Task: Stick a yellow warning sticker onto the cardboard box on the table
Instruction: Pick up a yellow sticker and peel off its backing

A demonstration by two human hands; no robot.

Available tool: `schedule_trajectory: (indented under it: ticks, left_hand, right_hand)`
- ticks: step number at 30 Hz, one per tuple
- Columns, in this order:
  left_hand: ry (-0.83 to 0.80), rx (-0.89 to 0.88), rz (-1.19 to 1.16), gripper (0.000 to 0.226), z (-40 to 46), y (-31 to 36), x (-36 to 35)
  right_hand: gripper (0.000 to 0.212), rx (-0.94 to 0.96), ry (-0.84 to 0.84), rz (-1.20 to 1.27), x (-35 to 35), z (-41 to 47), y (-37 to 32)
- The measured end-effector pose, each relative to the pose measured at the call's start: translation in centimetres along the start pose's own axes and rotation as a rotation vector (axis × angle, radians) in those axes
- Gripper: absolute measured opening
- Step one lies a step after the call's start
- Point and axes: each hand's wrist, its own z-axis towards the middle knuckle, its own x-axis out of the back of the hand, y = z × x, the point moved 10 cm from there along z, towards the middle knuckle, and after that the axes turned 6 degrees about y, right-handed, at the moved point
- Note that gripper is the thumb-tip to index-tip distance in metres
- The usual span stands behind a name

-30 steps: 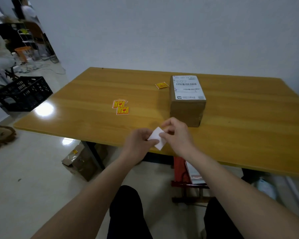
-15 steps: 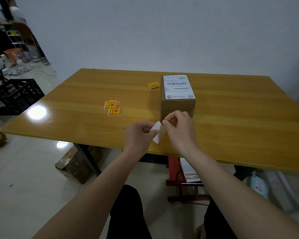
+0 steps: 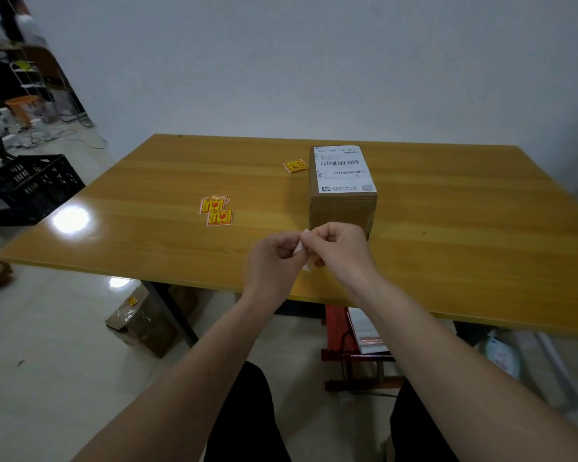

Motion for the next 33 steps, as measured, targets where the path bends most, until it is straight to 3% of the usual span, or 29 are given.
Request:
schedule_trajectory:
  ticks: [6, 14, 19, 24, 33]
  left_hand:
    - [0.052, -0.009, 0.025, 0.015, 0.1, 0.0, 0.6]
    - [0.105, 0.006, 0.011, 0.013, 0.2, -0.6, 1.2]
    - [0.069, -0.018, -0.041, 0.034, 0.2, -0.4, 1.2]
    - [0.080, 0.003, -0.052, 0.018, 0.5, -1.0, 1.4]
    - [0.096, 0.015, -0.064, 0.018, 0.8, -1.3, 1.7]
  right_hand:
    - [0.026, -0.100, 0.009, 0.103, -0.2, -0.1, 0.5]
    - [0.016, -0.176, -0.010, 0.177, -0.6, -0.3, 1.1]
    - [0.014, -0.190, -0.044, 0.220, -1.1, -0.1, 1.3]
    - [0.013, -0.177, -0.079, 0.224, -1.6, -0.1, 1.2]
    - [0.013, -0.190, -0.084, 0.225, -2.0, -0.1, 1.3]
